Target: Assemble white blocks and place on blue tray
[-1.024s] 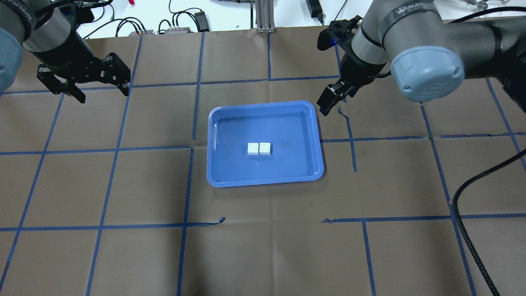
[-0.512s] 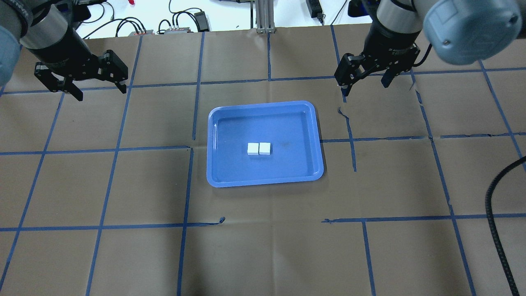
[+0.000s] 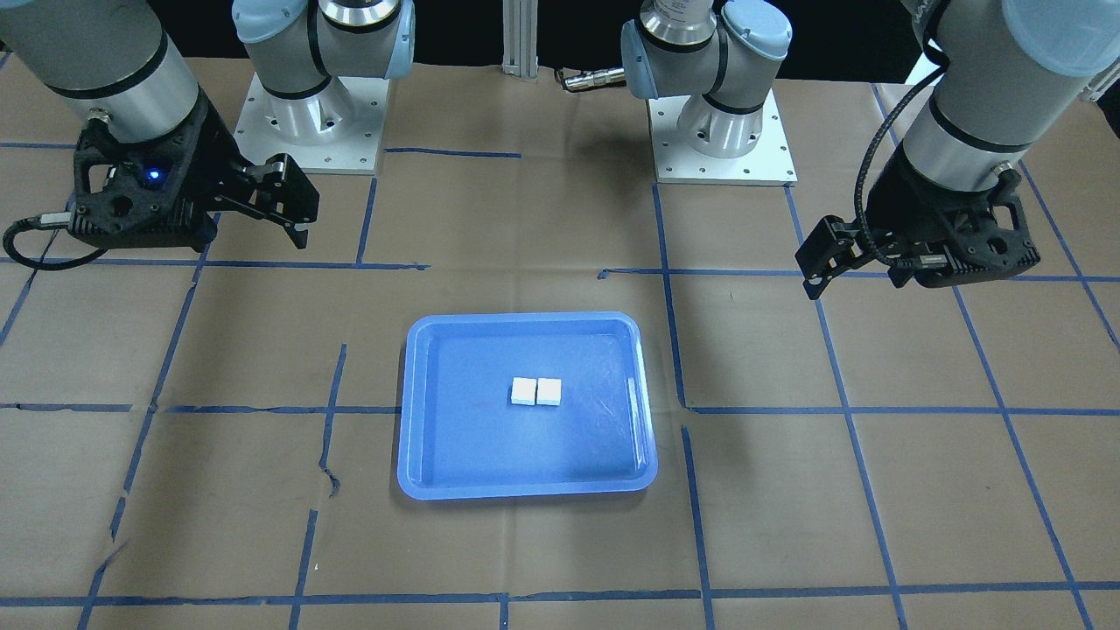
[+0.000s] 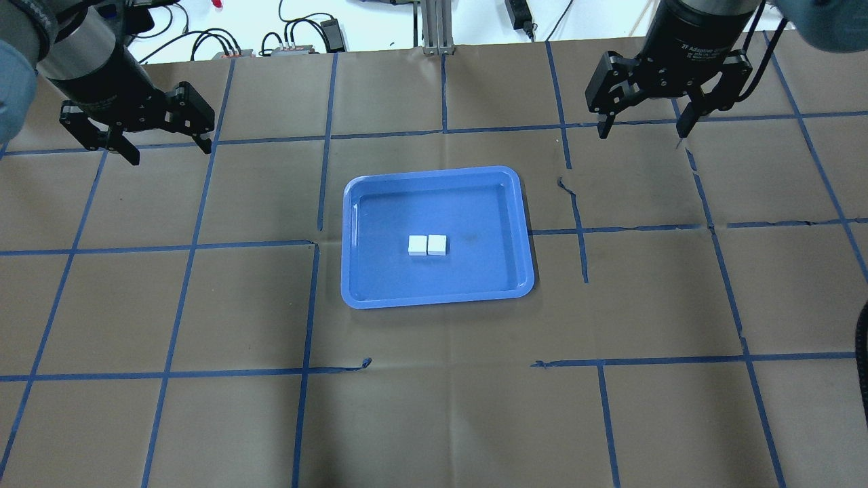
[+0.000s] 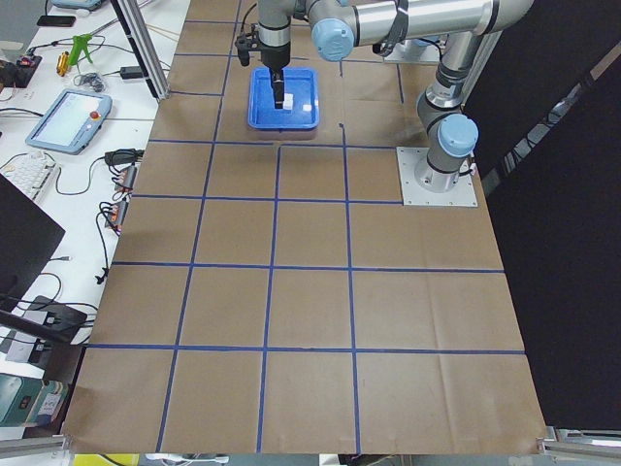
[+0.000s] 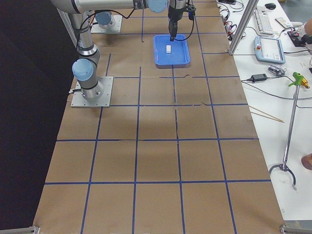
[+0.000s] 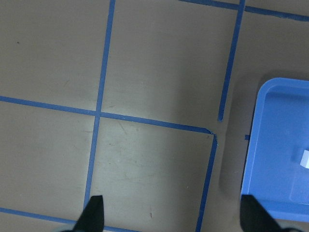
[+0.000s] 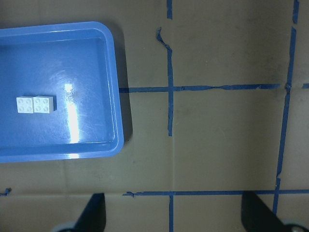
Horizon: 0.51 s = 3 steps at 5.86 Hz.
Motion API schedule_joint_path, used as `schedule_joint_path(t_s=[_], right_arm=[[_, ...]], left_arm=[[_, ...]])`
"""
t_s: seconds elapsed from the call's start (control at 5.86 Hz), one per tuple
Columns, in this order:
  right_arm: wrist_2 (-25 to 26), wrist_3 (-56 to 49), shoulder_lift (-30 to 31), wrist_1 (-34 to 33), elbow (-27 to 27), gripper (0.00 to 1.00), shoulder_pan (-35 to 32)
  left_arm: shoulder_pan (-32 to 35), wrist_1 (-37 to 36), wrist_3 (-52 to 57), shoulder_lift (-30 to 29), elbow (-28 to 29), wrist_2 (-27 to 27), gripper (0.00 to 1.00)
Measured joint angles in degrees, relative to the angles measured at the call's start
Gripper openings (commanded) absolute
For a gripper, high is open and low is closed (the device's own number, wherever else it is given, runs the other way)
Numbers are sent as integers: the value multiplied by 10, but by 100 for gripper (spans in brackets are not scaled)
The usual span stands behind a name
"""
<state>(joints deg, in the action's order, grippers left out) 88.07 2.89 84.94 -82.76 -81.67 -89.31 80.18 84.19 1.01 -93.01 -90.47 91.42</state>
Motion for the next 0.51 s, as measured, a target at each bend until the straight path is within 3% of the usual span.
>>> schedule_joint_path(t_s=[0.51], right_arm=[[1, 38, 4, 2, 0, 100, -2]], left_arm=[[1, 1, -1, 1, 0, 0, 99]])
